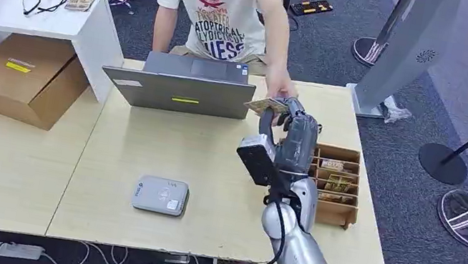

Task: Pass the card to the sensor for recognition and then transmit it.

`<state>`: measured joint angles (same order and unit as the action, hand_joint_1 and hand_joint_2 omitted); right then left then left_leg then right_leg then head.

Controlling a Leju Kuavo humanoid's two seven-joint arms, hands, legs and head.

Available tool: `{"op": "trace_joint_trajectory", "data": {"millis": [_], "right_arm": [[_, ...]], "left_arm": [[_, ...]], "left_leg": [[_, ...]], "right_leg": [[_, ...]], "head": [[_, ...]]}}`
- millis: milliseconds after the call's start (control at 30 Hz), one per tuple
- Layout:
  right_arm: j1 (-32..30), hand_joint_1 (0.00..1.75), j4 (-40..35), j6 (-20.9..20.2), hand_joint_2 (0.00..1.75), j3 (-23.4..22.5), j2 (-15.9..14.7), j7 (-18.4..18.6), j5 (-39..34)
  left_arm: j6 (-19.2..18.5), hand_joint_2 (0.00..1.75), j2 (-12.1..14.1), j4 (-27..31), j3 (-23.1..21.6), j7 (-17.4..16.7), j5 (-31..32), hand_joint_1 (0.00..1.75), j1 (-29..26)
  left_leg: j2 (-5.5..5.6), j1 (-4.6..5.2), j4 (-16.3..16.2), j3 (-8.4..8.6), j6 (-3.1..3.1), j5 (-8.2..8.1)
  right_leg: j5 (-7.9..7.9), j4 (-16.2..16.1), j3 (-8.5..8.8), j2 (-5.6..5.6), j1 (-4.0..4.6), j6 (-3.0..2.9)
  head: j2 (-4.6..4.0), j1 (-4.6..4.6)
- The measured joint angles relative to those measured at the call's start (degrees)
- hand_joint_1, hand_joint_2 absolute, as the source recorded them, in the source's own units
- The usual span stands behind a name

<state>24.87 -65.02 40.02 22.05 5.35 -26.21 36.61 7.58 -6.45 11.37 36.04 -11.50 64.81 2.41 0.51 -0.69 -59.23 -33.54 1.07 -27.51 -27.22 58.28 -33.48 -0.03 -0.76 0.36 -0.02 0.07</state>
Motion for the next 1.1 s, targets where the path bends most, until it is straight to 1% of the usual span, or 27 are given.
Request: {"op": "trace_joint_trajectory", "data": {"millis": [100,167,200,233,333,400,500,600,900,1100], "right_arm": [[0.0,1.75,0.0,0.0,1.75,0.0,0.02,-0.13,-0.96],[0.03,1.75,-0.02,-0.35,1.75,0.31,0.02,0.41,-4.22],[0.03,1.75,-0.04,-1.14,1.75,0.61,0.02,0.77,-6.3],[0.03,1.75,-0.15,-2.1,1.75,1.05,0.0,1.09,-8.31],[0.04,1.73,-1.07,-6.75,1.75,3.04,-0.13,2.16,-14.28],[0.07,1.75,-1.64,-9.39,1.75,4.56,-0.28,2.9,-16.74],[0.11,1.75,-2.19,-13.25,1.75,6.96,-0.48,3.89,-19.1],[0.19,1.75,-2.08,-16.08,1.75,9.72,-0.61,4.46,-20.0],[1.57,1.75,3.03,-20.26,1.75,17.03,-0.66,5.24,-22.67],[2.4,1.75,7.19,-20.61,1.75,20.16,-0.44,6.4,-23.69]], "left_arm": [[0.07,0.0,0.0,0.0,0.18,-0.02,-0.02,0.0,0.0],[0.13,0.0,0.0,0.0,0.26,-0.02,-0.11,0.0,0.0],[0.13,0.0,-0.02,0.0,0.31,-0.02,-0.13,0.0,0.0],[0.15,0.0,0.0,0.0,0.33,-0.02,-0.17,0.0,0.01],[0.17,0.0,0.0,0.0,0.44,-0.02,-0.35,0.0,0.01],[0.15,0.0,0.0,0.0,0.5,-0.02,-0.35,0.0,0.0],[0.15,0.0,0.0,0.0,0.7,-0.02,-0.35,0.0,0.02],[0.15,0.0,0.0,0.0,0.85,0.07,-0.35,0.0,0.01],[0.15,0.0,0.04,0.0,1.4,0.15,-0.37,0.0,0.01],[0.02,0.0,0.15,0.0,1.68,0.33,-0.55,0.0,-0.01]], "left_leg": [[0.0,0.0,0.0,0.0,0.0,0.0],[0.0,0.0,0.0,0.0,0.0,0.0],[0.0,0.0,0.0,0.0,0.0,0.0],[0.0,0.0,0.0,0.0,0.0,0.0],[-0.01,0.0,0.0,0.01,0.0,0.0],[0.0,-0.01,0.0,0.01,0.0,0.0],[0.0,-0.01,0.0,0.01,0.0,0.0],[0.0,-0.01,0.0,0.01,0.0,0.0],[0.0,-0.01,0.0,0.0,0.01,0.01],[0.0,-0.01,0.0,0.0,0.01,0.01]], "right_leg": [[0.0,0.0,0.0,0.0,0.0,0.0],[0.0,0.0,0.0,0.0,0.0,0.0],[0.0,0.0,0.0,0.0,0.0,0.0],[0.0,0.0,0.0,0.01,0.0,0.0],[0.01,0.0,0.0,0.02,0.0,-0.01],[0.01,0.0,0.0,0.01,0.0,-0.01],[0.01,0.0,0.0,0.02,0.01,-0.01],[0.01,0.0,0.0,0.02,0.01,-0.01],[0.01,0.0,0.02,0.0,0.0,-0.01],[0.01,0.0,0.02,0.0,0.01,-0.01]], "head": [[0.0,0.0],[0.0,0.0],[0.0,0.0],[0.0,0.02],[0.0,0.0],[0.0,0.02],[0.0,0.0],[0.0,0.0],[0.0,0.0],[0.0,0.0]]}}
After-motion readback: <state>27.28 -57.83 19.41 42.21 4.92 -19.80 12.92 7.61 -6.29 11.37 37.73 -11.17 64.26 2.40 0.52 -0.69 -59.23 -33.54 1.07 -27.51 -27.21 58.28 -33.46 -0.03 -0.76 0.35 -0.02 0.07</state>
